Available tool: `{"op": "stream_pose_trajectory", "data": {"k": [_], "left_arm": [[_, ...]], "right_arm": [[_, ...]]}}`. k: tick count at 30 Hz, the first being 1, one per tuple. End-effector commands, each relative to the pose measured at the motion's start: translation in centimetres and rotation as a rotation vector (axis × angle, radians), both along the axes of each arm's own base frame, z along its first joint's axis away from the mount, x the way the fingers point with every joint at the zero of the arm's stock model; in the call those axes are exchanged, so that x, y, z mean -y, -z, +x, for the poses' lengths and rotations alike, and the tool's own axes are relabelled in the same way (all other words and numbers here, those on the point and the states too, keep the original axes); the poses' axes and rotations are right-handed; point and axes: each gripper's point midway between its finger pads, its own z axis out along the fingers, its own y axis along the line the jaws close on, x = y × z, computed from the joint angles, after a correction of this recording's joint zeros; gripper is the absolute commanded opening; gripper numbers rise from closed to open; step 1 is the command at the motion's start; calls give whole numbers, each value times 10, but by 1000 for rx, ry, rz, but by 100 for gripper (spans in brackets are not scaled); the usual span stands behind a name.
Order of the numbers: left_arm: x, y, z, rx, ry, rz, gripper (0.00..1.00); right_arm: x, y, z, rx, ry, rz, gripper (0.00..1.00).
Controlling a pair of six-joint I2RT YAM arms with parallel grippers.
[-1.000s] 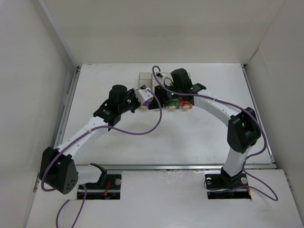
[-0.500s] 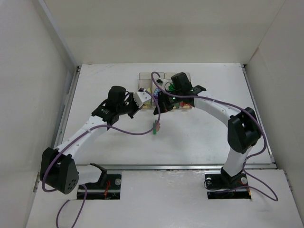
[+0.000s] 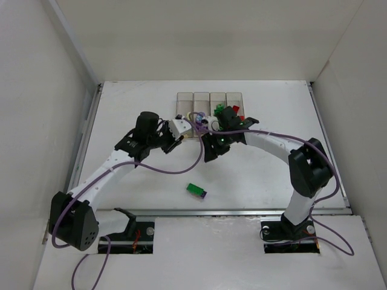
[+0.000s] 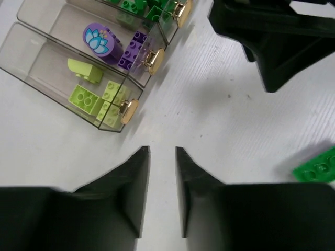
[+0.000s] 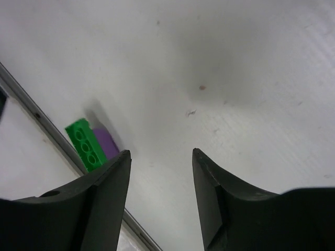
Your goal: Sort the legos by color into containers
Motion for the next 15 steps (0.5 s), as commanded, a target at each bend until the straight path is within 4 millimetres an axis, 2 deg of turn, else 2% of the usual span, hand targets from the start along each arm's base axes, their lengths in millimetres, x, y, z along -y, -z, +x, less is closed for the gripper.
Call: {"op": "stream_pose_trajectory", "data": {"k": [1, 4, 5, 7, 8, 11, 12, 13, 15], "left_arm": [[0, -11, -11, 7, 13, -33, 34], [-10, -17, -10, -8, -54, -56, 60], [-14, -8, -14, -33, -72, -46, 63], [-23, -9, -16, -21, -122, -43, 66], [-26, -1, -20, -32, -137, -42, 66], [-34, -12, -21, 26, -185, -70, 69], [-36, -14, -21, 51, -192, -79, 69], [-37, -25, -24, 83, -196, -107, 70], [-42, -33, -21, 134, -235, -131, 71]], "right_arm": [[5, 1, -28, 70, -101, -113, 56], [5, 13, -39, -9, -91, -117, 58], [6, 14, -41, -23, -83, -121, 61], [6, 16, -47, -43, -75, -126, 72], [1, 15, -51, -20, -91, -140, 73], [-2, 12, -59, 49, -124, -189, 80], [-8, 8, -67, 73, -161, -189, 80], [-8, 9, -72, 66, -171, -196, 83], [-3, 11, -74, 49, -151, -221, 83]]}}
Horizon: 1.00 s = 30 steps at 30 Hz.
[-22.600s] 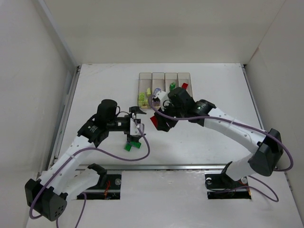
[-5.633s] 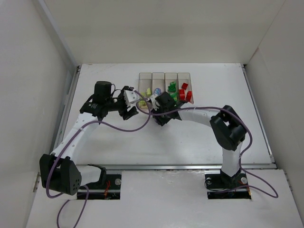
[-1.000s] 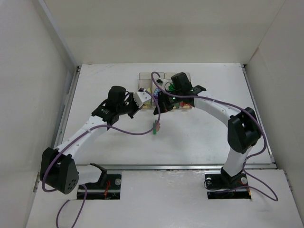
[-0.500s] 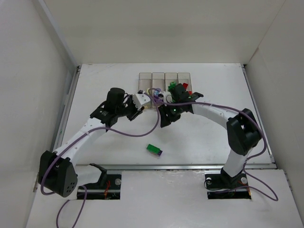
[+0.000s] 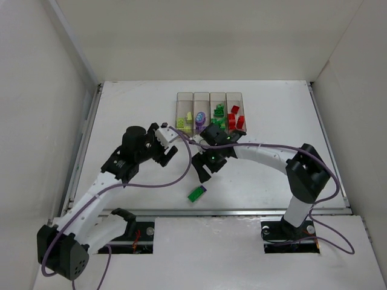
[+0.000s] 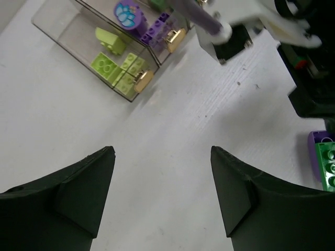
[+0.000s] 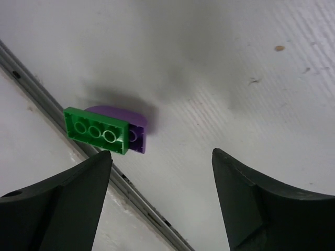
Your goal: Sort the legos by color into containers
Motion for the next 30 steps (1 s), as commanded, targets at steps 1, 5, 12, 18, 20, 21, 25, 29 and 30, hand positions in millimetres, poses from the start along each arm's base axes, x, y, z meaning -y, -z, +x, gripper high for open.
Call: {"op": "stream_pose_trajectory", "data": {"k": [1, 5, 12, 18, 20, 21, 25, 29, 30], "left_arm": [[-8, -38, 7, 143, -89, -93, 72], [-18, -53, 9, 205, -182, -169, 75], [-15, -41, -14, 202, -89, -152, 76], [14, -15, -69, 50, 274, -82, 75], [26, 4, -79, -50, 362, -36, 75], [27, 5, -82, -93, 378, -13, 77], [43, 17, -92, -199, 468, 68, 82], [64, 23, -106, -278, 520, 81, 85], [71, 29, -114, -312, 545, 91, 85]], "right_arm": [[3, -9, -6, 32, 4, -24, 83], [3, -3, -10, -50, 185, -49, 100], [14, -24, 17, 51, 550, -19, 100], [42, -40, 47, 143, 761, -33, 100], [49, -59, 52, 172, 833, 10, 100], [58, -63, 57, 196, 877, 14, 100], [93, -99, 54, 268, 1079, 99, 100], [121, -118, 50, 341, 1204, 159, 100], [123, -130, 46, 348, 1216, 215, 100]]}}
